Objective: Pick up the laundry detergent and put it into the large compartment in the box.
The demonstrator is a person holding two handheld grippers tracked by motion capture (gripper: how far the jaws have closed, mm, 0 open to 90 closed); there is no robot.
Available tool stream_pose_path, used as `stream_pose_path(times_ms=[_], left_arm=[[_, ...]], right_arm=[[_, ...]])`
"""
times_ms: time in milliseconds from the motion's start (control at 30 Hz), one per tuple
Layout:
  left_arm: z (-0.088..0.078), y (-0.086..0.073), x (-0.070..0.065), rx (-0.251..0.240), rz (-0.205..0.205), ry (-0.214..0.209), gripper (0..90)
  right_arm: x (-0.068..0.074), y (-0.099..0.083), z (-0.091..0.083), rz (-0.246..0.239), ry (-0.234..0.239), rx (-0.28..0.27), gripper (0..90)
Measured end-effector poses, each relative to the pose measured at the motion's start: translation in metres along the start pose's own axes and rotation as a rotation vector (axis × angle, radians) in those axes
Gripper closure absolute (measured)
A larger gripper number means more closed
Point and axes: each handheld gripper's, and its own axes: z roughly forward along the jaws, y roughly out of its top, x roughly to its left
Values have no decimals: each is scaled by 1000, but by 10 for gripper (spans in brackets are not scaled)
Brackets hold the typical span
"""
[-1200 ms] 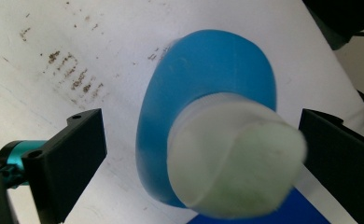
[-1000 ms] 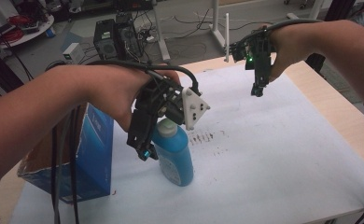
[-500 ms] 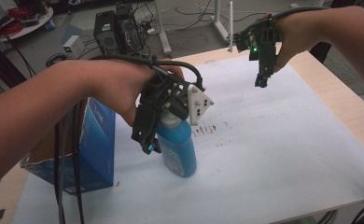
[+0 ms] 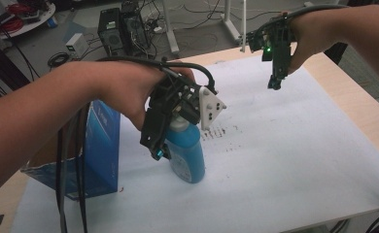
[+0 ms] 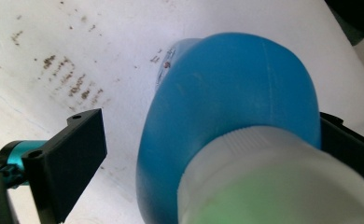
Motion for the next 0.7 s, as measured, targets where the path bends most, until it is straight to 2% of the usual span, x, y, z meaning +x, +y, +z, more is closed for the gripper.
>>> stream_pose_path(times_ms=[67,100,367,400,500,600,700], left_arm=[[-1,0,-1,5,-2,-11,43],[-1,0,-1,4,1,-14,93],[-2,0,-2,9,11,3,97],[-2,0,-2,11,11,3,131],[-2,0,-2,16,13,7,138],[-2,0,-3,18,20,7,179],[-2,1,-3,10,27,3,215]], right_arm=[[-1,-1,0,-4,-1,-2,15],[-2,-1,1,-2,0,-5,14],[-2,3,2,-7,2,0,15],[-2,3,2,-9,2,-6,15],[-2,3,2,-12,0,-4,15],[-2,3,4,5,1,-1,14],[-2,3,4,-2,1,-4,15]])
